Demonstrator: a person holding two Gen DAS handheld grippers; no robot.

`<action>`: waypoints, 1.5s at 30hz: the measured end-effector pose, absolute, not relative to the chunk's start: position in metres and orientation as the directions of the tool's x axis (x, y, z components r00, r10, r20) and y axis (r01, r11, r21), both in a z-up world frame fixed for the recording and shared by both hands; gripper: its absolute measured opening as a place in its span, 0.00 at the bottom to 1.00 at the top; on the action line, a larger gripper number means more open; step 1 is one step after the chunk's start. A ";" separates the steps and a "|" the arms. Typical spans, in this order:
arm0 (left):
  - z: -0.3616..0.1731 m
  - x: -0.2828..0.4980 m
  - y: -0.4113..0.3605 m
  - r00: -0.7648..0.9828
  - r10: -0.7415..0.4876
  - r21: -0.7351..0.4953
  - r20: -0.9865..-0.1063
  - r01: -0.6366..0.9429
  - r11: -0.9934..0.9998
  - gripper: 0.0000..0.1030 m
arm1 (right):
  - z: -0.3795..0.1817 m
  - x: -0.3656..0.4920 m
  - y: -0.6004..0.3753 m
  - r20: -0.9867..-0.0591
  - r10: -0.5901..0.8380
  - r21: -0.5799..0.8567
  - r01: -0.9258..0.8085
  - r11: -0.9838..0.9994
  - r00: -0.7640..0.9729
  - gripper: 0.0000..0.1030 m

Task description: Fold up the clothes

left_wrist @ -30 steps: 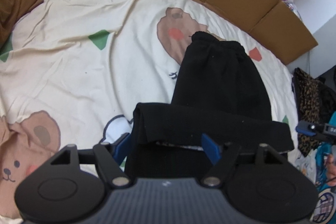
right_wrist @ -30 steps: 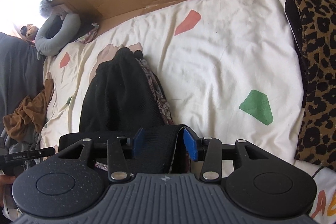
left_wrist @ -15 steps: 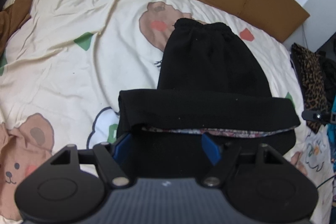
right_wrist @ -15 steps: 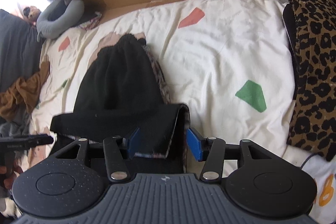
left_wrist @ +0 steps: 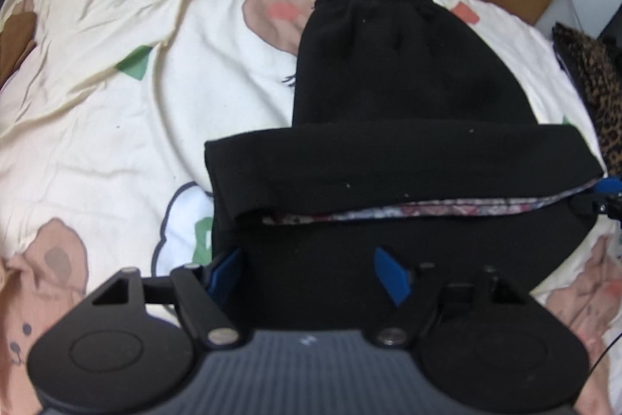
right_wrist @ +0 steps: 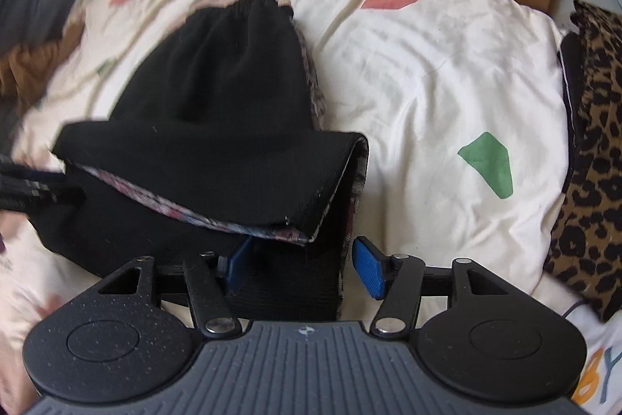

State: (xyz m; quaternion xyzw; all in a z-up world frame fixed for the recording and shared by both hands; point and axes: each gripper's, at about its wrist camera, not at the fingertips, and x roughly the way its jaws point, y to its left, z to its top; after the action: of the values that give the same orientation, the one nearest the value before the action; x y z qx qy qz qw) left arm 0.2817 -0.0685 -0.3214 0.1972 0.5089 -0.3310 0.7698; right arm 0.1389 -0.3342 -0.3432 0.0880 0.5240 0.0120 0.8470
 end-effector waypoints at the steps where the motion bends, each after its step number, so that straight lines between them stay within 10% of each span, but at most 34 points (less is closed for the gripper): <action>1: -0.323 0.283 -0.070 0.271 -0.305 -0.022 -0.913 0.714 0.700 0.79 | -0.346 0.141 -0.332 -0.890 0.099 0.146 0.071 0.987 0.445 0.61; 45: -0.307 0.375 -0.108 0.416 -0.342 0.077 -0.842 0.721 0.688 0.76 | -0.338 0.251 -0.365 -0.784 -0.014 0.051 0.087 0.995 0.620 0.66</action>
State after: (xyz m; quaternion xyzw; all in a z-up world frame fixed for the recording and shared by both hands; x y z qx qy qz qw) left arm 0.3748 -0.1080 -0.3070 0.2204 0.4297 -0.3275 0.8121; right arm 0.2506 -0.3648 -0.3376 0.0420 0.4350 -0.0281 0.8990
